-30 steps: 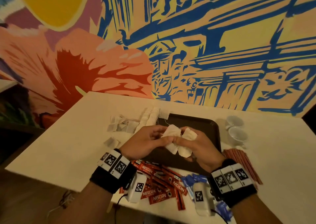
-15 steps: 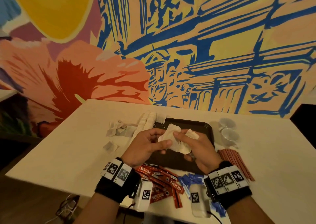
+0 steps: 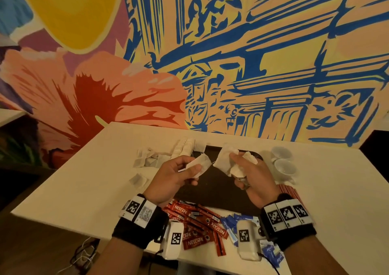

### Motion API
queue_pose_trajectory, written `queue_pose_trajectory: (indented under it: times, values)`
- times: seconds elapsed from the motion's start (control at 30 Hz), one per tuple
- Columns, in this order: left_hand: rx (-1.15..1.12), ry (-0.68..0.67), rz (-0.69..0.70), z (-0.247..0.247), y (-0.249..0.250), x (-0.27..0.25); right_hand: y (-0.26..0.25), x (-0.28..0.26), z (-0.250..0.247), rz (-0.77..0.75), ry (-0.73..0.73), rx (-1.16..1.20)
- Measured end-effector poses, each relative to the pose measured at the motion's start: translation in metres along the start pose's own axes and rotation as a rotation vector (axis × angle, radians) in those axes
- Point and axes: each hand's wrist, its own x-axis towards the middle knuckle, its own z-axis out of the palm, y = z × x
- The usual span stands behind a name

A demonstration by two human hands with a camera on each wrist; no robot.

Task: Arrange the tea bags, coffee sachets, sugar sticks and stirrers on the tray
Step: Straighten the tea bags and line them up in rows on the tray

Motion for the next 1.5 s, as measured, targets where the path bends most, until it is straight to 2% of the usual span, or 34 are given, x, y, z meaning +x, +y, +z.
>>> queue_pose_trajectory:
  times: [0.23,0.33,0.47,0.6,0.7,0.83,1.0,1.07,1.2,1.33,1.5]
  values:
    - [0.049,0.034,-0.007,-0.006,0.002,-0.001,-0.003,0.008,-0.014,-0.018,0.1,0.052]
    - [0.268,0.03,0.067,-0.015,0.01,0.001,-0.006,0.007,-0.021,-0.017,0.072,0.038]
    - [0.624,-0.09,0.22,-0.022,0.025,0.006,-0.008,0.0,-0.015,0.039,-0.107,-0.149]
    - [0.687,-0.187,0.29,-0.017,0.037,0.012,-0.003,-0.007,0.003,0.091,-0.368,-0.341]
    - [0.68,-0.264,0.303,-0.016,0.041,0.016,-0.001,-0.009,0.015,0.114,-0.494,-0.393]
    - [0.658,-0.251,0.257,-0.016,0.041,0.016,0.003,-0.007,0.022,0.072,-0.453,-0.358]
    - [0.44,-0.247,0.056,-0.02,0.046,0.014,0.006,-0.002,0.019,-0.05,-0.379,-0.399]
    - [0.405,-0.256,0.025,-0.02,0.048,0.015,0.006,-0.002,0.018,-0.088,-0.377,-0.419]
    - [0.547,-0.172,0.131,-0.012,0.049,0.021,0.006,-0.001,0.017,-0.137,-0.421,-0.439]
    - [0.555,-0.193,0.158,-0.006,0.053,0.021,0.004,-0.002,0.014,-0.158,-0.487,-0.459]
    - [0.657,-0.209,0.17,-0.003,0.063,0.023,0.002,-0.001,0.014,-0.195,-0.45,-0.458]
